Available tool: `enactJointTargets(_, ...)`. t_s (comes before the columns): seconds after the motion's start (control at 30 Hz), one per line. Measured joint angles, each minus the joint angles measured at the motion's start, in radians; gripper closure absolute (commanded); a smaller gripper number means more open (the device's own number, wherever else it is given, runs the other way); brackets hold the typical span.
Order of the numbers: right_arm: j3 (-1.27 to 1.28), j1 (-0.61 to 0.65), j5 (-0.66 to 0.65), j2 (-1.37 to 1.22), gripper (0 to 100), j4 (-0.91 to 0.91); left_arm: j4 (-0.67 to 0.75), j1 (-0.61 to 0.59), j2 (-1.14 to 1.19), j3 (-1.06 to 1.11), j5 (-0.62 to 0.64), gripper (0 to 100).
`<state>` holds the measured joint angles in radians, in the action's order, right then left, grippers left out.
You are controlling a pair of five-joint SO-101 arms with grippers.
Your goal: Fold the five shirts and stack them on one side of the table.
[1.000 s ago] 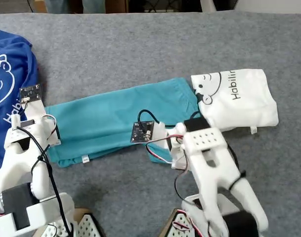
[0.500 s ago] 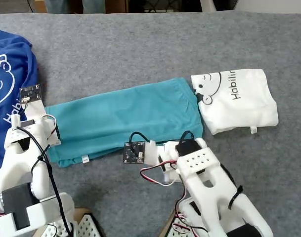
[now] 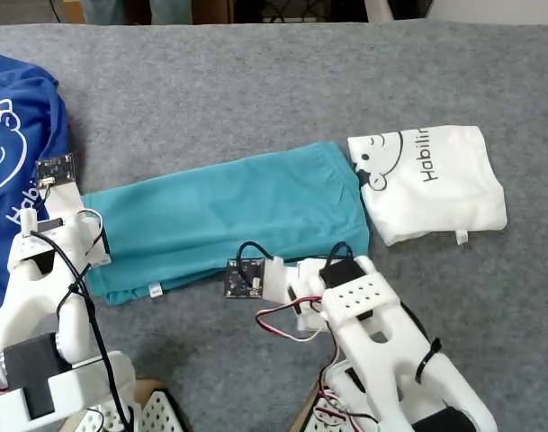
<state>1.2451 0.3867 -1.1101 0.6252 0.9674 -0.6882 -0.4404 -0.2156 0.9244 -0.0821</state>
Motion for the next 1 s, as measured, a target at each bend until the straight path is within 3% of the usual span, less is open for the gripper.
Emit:
enactJointTargets(0.37,-0.038,-0.002,0.000,-0.235,74.7,-0.144,0.000,-0.002,0.000,0.000,0.000,97)
enactJointTargets(0.57,-0.080,-0.031,-0.017,-0.276,94.2,-0.166,0.000,-0.002,0.000,0.000,0.000,97)
enactJointTargets(0.67,-0.112,-0.058,-0.020,-0.299,98.4,-0.187,0.000,-0.002,0.000,0.000,0.000,97)
enactJointTargets(0.83,-0.153,-0.068,-0.023,-0.313,89.8,-0.163,0.000,-0.002,0.000,0.000,0.000,97)
enactJointTargets(1.0,-0.247,-0.055,-0.023,-0.348,80.2,0.035,-0.002,-0.002,0.000,0.000,0.000,97)
